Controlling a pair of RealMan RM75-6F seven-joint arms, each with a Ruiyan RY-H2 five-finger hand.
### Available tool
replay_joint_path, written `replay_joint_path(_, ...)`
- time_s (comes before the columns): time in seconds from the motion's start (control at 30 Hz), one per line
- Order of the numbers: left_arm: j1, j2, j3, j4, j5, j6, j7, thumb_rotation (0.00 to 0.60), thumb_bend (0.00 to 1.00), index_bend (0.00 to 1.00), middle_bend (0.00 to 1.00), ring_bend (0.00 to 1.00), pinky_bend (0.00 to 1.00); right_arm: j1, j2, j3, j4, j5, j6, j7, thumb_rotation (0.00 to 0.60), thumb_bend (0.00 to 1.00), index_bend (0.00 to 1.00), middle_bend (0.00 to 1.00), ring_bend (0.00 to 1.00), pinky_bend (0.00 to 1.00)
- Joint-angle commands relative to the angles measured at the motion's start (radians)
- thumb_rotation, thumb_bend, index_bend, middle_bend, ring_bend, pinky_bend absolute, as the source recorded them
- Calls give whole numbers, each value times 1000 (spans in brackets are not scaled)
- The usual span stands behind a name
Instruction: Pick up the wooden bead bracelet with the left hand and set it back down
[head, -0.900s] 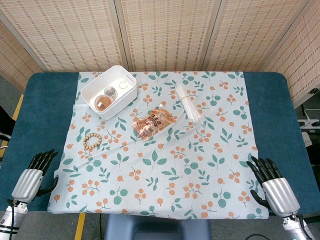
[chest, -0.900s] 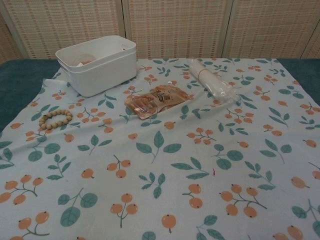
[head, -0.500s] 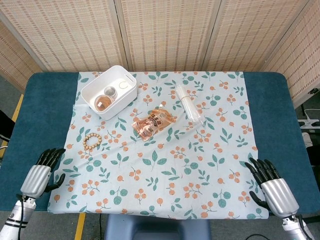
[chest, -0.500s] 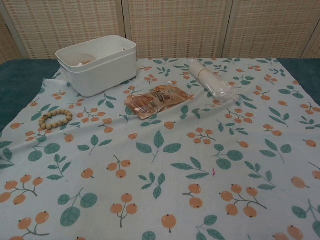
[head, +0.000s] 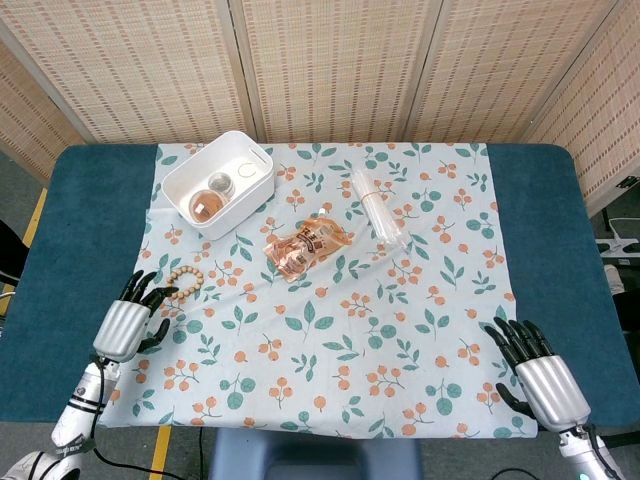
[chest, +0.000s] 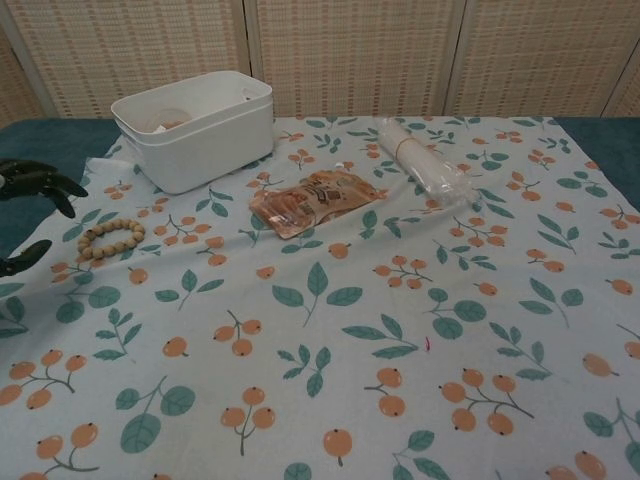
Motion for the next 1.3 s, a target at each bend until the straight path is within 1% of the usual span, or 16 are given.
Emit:
replay_joint_path(0.03,-39,-78,-11,101,-16,-37,51,600,476,188,297,64,56,1,3,1,-3,2,-1,7,600,240,0,0,0,0)
replay_joint_path(0.17,-62,-137,-17,198,-26,-48,79,600,471,194,307,64,51,4,7,-1,-4,7,-10,13,600,241,0,0,0,0)
replay_joint_path(0.3,-83,-188,-27,287,-36,-46,112,600,470,225,326,66,47,6,8,-2,-6,10,-16,15,600,240,0,0,0,0)
replay_joint_path(0.47,-106,-240,-11,384,-38,-80,162,600,462,244,334,67,42,6,11,-3,-9,10,-15,18,600,240,0,0,0,0)
replay_joint_path(0.77,-138,-266,0,433,-49,-125,206,600,448,242,329,66,34,8,11,-7,-11,6,-22,19,600,240,0,0,0,0)
replay_joint_path(0.93,-154,-258,7,431,-60,-164,268,600,442,243,330,66,35,8,14,-9,-12,3,-20,23,600,240,0,0,0,0)
replay_joint_path(1.07,-156,-222,7,375,-79,-191,341,600,442,252,334,66,34,7,15,-8,-12,4,-18,26,600,240,0,0,0,0)
replay_joint_path(1.3,-155,-163,-9,267,-138,-234,500,600,444,289,357,77,35,6,18,-12,-14,-4,-16,30,600,240,0,0,0,0)
